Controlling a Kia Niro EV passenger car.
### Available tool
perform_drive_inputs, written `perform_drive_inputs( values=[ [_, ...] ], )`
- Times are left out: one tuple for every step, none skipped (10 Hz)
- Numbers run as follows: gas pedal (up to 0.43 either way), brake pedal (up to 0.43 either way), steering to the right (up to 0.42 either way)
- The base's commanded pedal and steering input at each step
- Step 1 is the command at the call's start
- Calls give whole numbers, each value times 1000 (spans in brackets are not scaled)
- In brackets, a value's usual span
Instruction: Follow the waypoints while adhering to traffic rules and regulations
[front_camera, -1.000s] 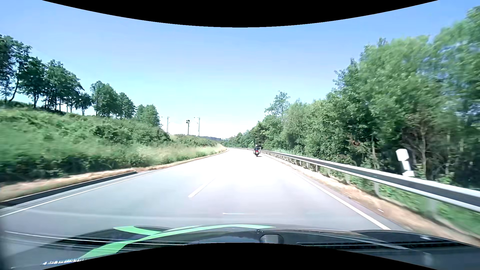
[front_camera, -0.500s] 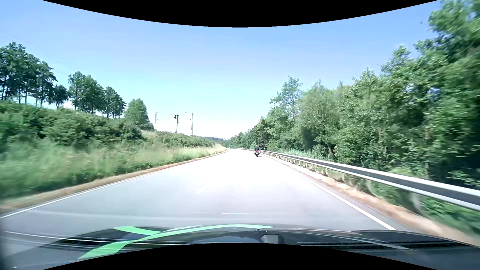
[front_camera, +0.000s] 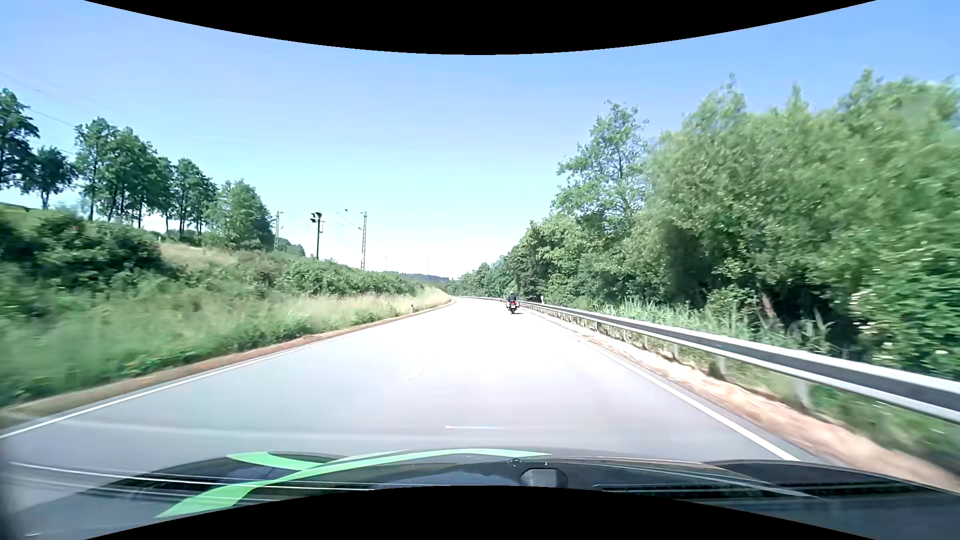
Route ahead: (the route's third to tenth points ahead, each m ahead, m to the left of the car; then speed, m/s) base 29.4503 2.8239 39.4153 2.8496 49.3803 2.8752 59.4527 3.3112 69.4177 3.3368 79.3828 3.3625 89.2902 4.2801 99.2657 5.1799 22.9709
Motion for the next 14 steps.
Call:
perform_drive_inputs(
  values=[
    [260, 0, -5],
    [260, 0, -5],
    [260, 0, -5],
    [260, 0, -5],
    [248, 0, -5],
    [240, 0, -5],
    [240, 0, -5],
    [240, 0, -5],
    [248, 0, -5],
    [268, 0, -5],
    [280, 0, -5],
    [287, 0, -5],
    [299, 0, -5],
    [299, 0, -5]
  ],
)
